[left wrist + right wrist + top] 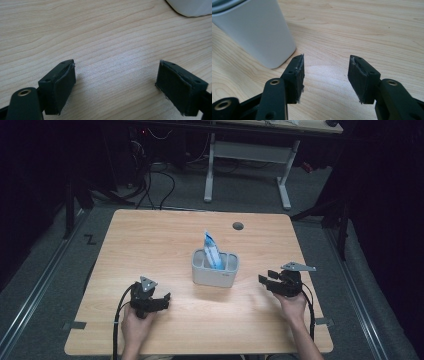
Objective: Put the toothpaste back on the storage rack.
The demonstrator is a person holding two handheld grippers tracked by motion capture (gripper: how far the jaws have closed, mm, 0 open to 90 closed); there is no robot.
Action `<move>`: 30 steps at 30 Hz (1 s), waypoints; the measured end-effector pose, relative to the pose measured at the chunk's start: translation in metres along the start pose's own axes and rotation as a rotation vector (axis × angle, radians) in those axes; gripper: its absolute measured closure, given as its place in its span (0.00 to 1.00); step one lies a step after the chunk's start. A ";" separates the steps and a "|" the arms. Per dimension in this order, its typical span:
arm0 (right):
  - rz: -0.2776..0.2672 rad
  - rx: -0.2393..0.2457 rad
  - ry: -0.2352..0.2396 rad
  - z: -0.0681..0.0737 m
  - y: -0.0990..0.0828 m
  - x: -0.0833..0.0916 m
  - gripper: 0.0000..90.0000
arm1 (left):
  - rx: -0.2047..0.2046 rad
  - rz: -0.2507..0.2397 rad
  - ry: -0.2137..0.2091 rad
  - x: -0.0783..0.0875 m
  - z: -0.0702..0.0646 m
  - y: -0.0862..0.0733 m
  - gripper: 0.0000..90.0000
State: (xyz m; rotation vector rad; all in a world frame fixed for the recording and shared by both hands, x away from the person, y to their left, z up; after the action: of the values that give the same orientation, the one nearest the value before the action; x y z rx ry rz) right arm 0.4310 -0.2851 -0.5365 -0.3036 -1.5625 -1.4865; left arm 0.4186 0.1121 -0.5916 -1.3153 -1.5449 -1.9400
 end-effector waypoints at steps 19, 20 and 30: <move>0.052 0.030 -0.014 0.005 -0.005 -0.030 0.53 | 0.000 0.000 0.000 0.000 0.000 0.000 0.18; 0.055 0.028 -0.015 0.006 -0.006 -0.031 0.53 | 0.000 0.000 0.000 0.000 0.000 0.000 0.18; 0.074 0.040 -0.035 0.004 -0.008 -0.037 0.53 | 0.000 0.000 0.000 0.000 0.000 0.000 0.18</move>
State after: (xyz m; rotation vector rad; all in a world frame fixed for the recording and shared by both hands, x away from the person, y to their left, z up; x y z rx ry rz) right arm 0.4433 -0.2684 -0.5689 -0.3621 -1.5899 -1.3977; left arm 0.4186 0.1121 -0.5917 -1.3154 -1.5450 -1.9399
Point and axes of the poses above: each handheld gripper's, and its own axes: x roughly backward along the jaws, y roughly out of its top, z roughly to its left, the point moved 8 cm from there along -x, roughly forward along the jaws, and after that the axes turned 11 degrees about z, right-handed, at the moved point
